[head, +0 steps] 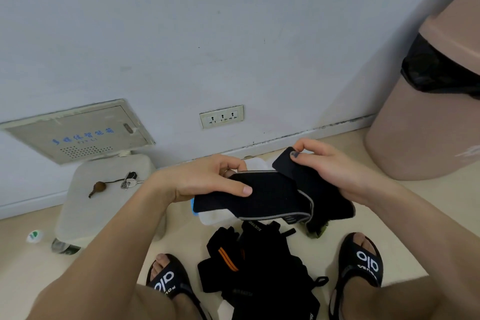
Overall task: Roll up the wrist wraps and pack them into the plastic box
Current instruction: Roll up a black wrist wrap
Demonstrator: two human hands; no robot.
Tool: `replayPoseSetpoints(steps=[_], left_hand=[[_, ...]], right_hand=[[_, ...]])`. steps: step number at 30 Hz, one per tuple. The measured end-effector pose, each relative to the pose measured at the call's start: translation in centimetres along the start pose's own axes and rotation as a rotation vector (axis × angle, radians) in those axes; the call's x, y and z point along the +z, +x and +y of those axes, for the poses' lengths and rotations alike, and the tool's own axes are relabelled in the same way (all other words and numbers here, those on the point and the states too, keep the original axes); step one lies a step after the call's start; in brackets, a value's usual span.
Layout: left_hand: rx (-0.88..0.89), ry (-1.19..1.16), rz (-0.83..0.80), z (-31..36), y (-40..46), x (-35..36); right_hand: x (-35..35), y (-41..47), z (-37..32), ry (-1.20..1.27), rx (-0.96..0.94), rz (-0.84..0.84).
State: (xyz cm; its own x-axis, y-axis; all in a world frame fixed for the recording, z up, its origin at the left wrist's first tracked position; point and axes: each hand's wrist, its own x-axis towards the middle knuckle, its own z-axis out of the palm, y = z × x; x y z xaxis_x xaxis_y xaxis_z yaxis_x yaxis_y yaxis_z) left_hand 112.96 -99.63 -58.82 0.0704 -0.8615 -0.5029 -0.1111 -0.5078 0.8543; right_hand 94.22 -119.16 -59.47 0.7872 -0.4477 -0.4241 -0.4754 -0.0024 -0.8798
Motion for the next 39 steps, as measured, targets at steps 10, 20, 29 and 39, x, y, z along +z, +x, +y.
replayPoseSetpoints(steps=[10, 20, 29, 39], left_hand=[[0.048, -0.18, 0.292, 0.5, 0.1, -0.4], [0.248, -0.53, 0.848, 0.8, 1.9, 0.8], [0.246, -0.51, 0.848, 1.7, 3.3, 2.2], [0.235, -0.399, 0.844, 0.9, 3.5, 1.7]], right_hand=[[-1.3, 0.4, 0.5, 0.039, 0.024, 0.094], [1.5, -0.1, 0.5, 0.247, -0.006, 0.245], [3.6, 0.3, 0.7, 0.612, 0.077, 0.293], [3.6, 0.6, 0.2, 0.587, 0.038, 0.266]])
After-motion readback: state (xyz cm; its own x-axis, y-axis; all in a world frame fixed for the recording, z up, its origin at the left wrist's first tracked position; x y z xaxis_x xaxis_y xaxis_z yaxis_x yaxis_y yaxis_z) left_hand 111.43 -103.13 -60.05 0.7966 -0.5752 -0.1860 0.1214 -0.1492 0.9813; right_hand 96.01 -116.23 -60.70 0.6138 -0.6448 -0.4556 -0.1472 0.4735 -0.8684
